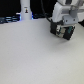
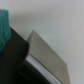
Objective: Open the kcup holder, insert the kcup into the holder, and close the kcup holder
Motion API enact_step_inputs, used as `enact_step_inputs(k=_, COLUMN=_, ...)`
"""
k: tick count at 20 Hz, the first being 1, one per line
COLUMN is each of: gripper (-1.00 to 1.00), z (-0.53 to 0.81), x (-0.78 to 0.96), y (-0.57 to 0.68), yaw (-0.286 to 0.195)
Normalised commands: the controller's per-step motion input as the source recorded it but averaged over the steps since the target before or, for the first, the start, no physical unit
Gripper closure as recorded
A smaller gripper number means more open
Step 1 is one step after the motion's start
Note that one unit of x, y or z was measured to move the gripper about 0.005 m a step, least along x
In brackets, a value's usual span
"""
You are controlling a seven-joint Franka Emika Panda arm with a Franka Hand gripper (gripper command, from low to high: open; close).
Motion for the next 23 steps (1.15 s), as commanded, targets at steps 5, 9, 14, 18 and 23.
enact_step_inputs(k=5, gripper=-1.0, z=-0.01, x=-0.87, y=0.38, yaw=0.071)
enact_step_inputs(k=9, gripper=-1.0, z=0.05, x=-0.61, y=0.4, yaw=0.103)
enact_step_inputs(k=14, gripper=-1.0, z=0.57, x=-0.06, y=0.28, yaw=0.028)
enact_step_inputs(k=18, gripper=-1.0, z=0.64, x=0.04, y=0.11, yaw=0.007)
enact_step_inputs(k=23, gripper=-1.0, z=0.02, x=0.03, y=-0.02, yaw=-0.007)
